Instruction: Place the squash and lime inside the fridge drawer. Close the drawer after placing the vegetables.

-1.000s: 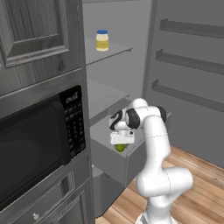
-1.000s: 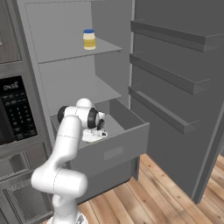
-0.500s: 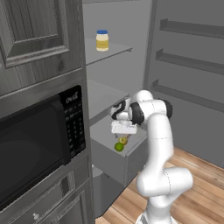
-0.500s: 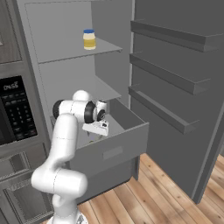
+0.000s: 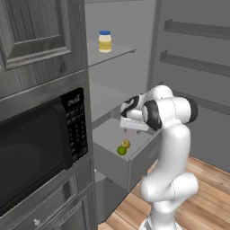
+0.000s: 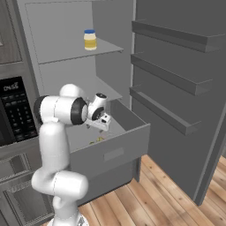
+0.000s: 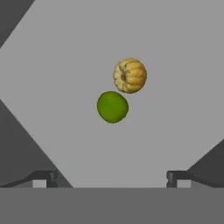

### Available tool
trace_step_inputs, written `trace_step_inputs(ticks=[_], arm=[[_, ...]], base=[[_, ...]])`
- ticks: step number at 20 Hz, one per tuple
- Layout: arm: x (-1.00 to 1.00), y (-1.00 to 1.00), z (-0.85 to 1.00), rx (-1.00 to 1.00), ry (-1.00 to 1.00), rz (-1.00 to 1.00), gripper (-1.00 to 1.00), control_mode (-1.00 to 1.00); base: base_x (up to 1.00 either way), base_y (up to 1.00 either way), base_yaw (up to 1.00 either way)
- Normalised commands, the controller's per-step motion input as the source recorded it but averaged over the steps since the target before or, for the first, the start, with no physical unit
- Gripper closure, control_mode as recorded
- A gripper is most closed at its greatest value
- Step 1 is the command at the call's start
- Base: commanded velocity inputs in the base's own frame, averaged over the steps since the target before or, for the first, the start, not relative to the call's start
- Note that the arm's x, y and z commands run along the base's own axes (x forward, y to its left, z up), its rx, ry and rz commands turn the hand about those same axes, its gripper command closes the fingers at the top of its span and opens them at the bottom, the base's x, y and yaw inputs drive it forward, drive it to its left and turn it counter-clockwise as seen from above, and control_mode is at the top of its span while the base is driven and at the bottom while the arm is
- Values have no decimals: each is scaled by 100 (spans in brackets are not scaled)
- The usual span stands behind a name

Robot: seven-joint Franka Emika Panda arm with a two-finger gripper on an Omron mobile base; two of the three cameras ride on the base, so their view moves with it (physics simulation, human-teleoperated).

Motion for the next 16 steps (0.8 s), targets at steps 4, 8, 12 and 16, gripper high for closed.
trace_step_inputs(ticks=[4,8,12,16], arm=[[-75,-37,100,0,-28,-23,-100,-100],[-84,-52,99,1,-20,-26,-100,-100],[-94,-66,86,7,-15,-28,-100,-100],[-95,-75,44,16,-7,-30,-100,-100]], base=[[0,0,0],[0,0,0],[0,0,0],[0,0,0]])
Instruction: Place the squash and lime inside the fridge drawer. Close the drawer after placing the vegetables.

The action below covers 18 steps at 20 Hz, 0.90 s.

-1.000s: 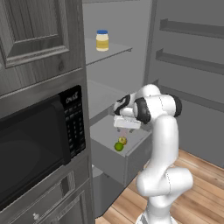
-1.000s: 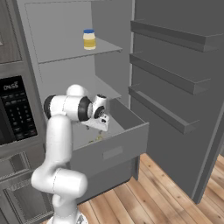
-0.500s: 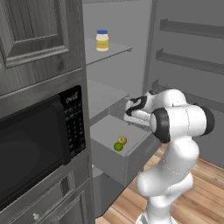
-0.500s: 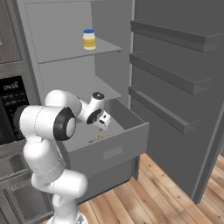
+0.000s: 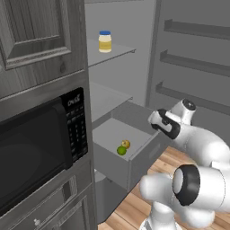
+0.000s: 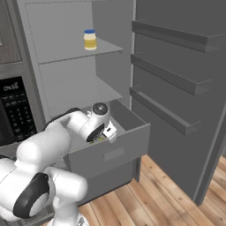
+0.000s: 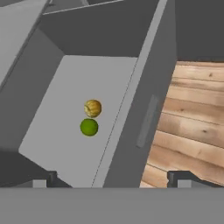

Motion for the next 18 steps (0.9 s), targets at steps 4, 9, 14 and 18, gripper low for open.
trace_step_inputs(ticks=[4,9,14,18], arm=[[-39,-74,-5,15,2,-21,-100,-100],[1,-66,-58,8,0,-2,-100,-100],[4,-60,-75,11,-12,0,-100,-100],[41,-32,-63,13,-13,2,-100,-100]], base=[[0,0,0],[0,0,0],[0,0,0],[0,0,0]])
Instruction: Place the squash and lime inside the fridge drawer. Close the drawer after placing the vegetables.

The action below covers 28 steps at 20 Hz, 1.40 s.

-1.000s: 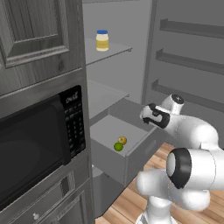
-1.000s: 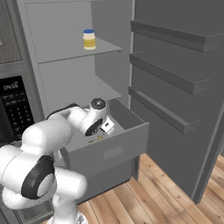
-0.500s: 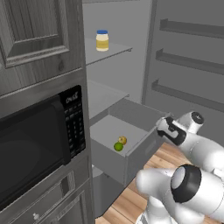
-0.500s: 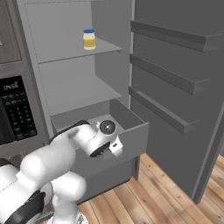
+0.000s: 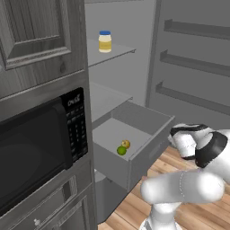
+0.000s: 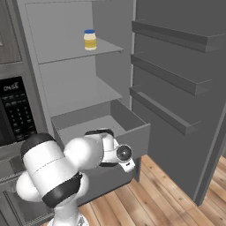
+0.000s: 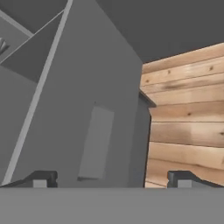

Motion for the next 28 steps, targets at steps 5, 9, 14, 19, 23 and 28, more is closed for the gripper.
trace_step_inputs(ticks=[5,9,14,19,23,28], arm=[[73,-7,-24,15,-1,4,-100,-100],[98,0,-8,14,0,2,-100,-100],[92,0,-19,14,0,1,-100,-100],[85,0,-31,14,-4,2,-100,-100],[89,0,-24,15,-9,4,-100,-100],[100,1,0,15,0,1,-100,-100]], base=[[0,0,0],[0,0,0],[0,0,0],[0,0,0],[0,0,0],[0,0,0]])
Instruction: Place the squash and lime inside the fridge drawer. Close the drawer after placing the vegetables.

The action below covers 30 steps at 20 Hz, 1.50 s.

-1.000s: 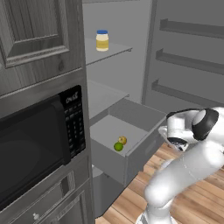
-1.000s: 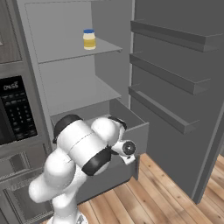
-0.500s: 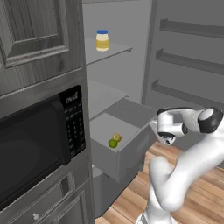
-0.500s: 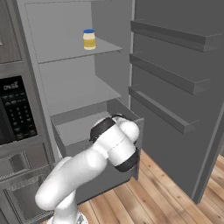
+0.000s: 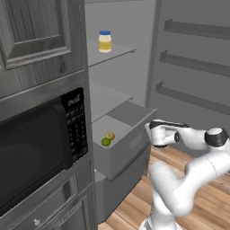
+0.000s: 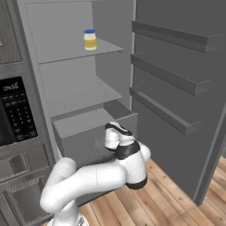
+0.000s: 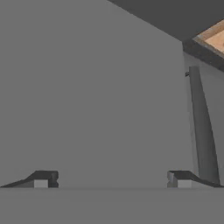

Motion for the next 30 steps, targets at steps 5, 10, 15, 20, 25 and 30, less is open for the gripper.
trace_step_inputs(ticks=[5,10,15,20,25,30], arm=[[100,0,13,12,1,0,-100,-100],[100,0,8,8,3,0,-100,-100],[100,7,8,8,2,1,-100,-100],[100,13,1,8,1,4,-100,-100],[53,4,0,8,0,1,-100,-100],[-82,-20,6,8,-12,-1,-100,-100]], base=[[0,0,0],[0,0,0],[0,0,0],[0,0,0],[0,0,0],[0,0,0]])
